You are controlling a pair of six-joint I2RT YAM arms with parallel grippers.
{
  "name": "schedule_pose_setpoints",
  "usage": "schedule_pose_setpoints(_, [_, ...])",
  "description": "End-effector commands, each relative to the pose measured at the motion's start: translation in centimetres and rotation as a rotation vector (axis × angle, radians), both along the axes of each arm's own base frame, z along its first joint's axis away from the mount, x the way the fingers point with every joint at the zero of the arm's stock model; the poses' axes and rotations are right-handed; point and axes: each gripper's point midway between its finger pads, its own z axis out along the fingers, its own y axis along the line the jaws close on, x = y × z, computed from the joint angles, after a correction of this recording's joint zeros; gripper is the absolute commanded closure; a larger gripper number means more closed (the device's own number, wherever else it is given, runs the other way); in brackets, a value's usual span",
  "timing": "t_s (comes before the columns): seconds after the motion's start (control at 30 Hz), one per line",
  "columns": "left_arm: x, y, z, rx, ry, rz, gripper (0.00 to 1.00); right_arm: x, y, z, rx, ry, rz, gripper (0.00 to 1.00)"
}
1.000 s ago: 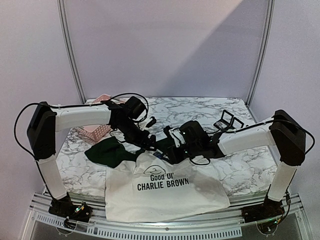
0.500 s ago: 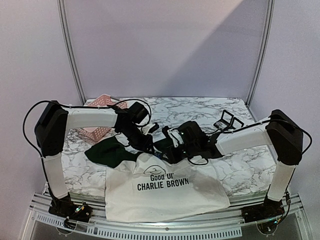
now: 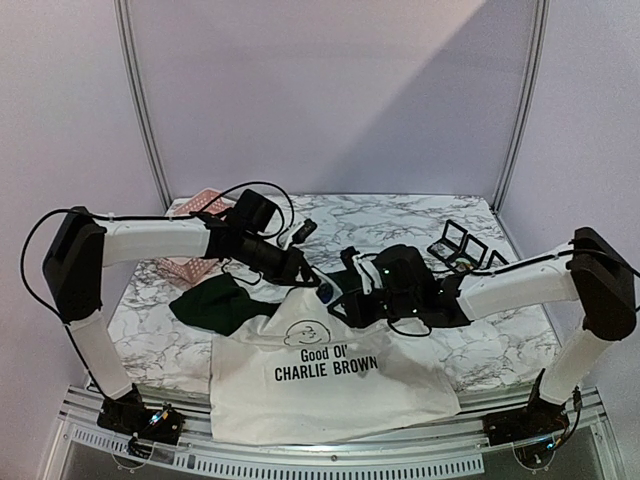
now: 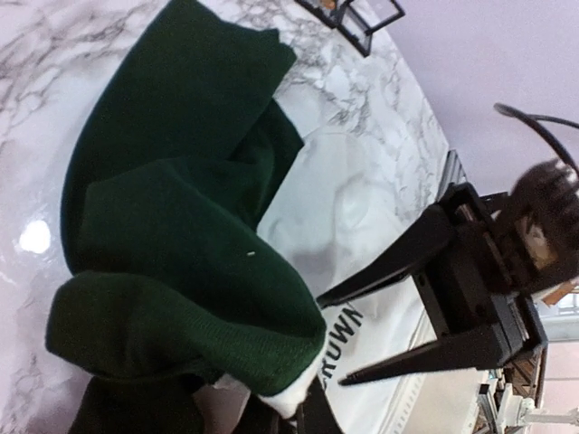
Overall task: Remove the brooch from the garment
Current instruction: Pick up the crumpled clothing from the center of the board, then pick up the brooch from the crumpled clothing.
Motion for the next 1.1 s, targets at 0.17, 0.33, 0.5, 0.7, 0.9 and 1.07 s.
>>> schedule_pose_setpoints(0.17, [-0.4,-1.1,2.5,-0.158,0.051,-0.039,1.00,-0.4,0.1,5.5,0.090,-0.121,-0.086,0.54])
schedule_pose_setpoints(0.33, [-0.7,-1.4,3.5,-0.206,0.063,-0.044,1.00,-0.4,0.5,5.9,0.110,-0.095,-0.093,0.62])
schedule_pose_setpoints(0.5, [-0.8,-1.5,3.7,-0.221,0.070,-0.051,0.99,-0.1,1.0,5.4,0.116,-0.068,-0.105,0.65])
schedule_pose_setpoints(0.7, [-0.9,-1.5,4.0,-0.227,0.065,-0.054,1.00,0.1,1.8,5.6,0.147,-0.057,-0.103,0.69])
schedule_pose_setpoints(0.9, [-1.0,-1.5,4.1,-0.230,0.067,-0.057,1.00,0.8,2.0,4.4,0.113,-0.042,-0.136,0.78])
schedule_pose_setpoints(1.07, [-0.9,-1.4,4.2,-0.227,0.060,-0.055,1.00,1.5,1.1,3.8,0.083,-0.035,-0.204,0.84])
